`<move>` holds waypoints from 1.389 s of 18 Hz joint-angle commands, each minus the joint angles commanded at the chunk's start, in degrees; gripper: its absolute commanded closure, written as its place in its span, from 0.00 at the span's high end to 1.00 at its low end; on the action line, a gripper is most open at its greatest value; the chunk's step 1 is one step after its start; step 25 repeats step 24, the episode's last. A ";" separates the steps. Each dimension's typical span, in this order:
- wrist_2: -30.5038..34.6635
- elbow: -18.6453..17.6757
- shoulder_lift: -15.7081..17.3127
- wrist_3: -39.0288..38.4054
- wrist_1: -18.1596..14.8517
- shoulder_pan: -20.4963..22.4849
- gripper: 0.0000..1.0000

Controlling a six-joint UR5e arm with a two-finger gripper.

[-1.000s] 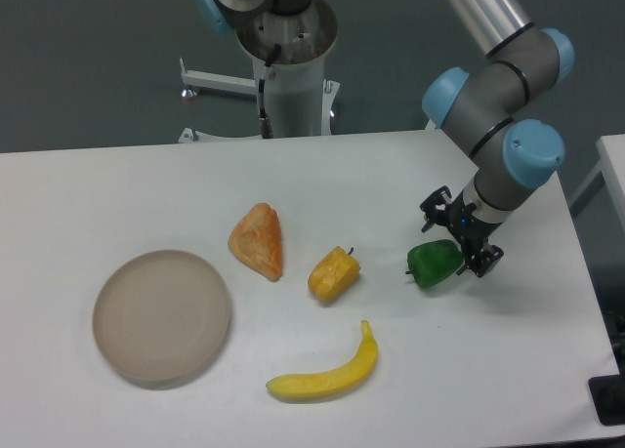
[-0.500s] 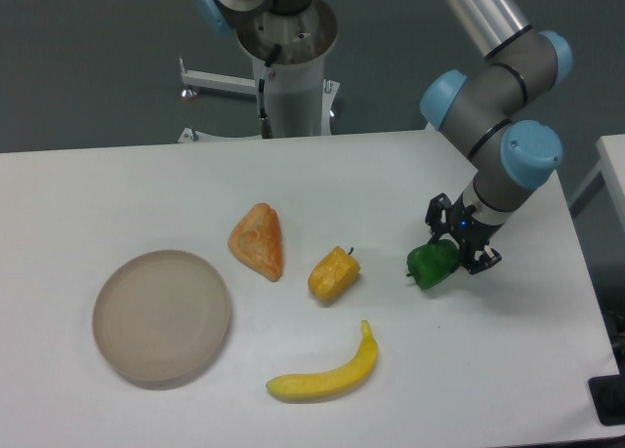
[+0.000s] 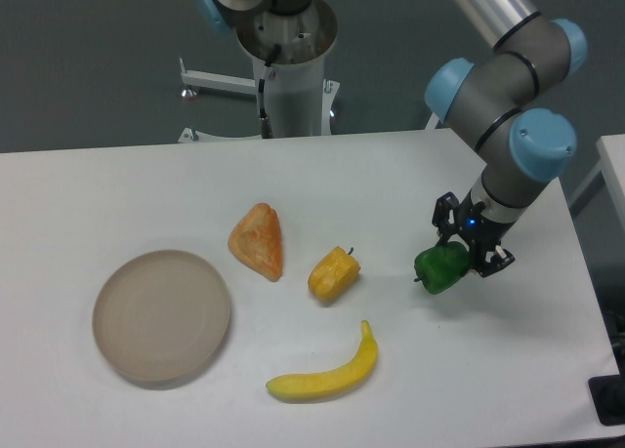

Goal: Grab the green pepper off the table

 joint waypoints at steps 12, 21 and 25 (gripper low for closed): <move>-1.23 3.70 -0.62 -4.14 -0.97 -2.29 0.33; -1.23 3.78 -0.79 -4.14 -0.97 -2.20 0.33; -1.23 3.70 -0.79 -4.14 -0.97 -2.20 0.33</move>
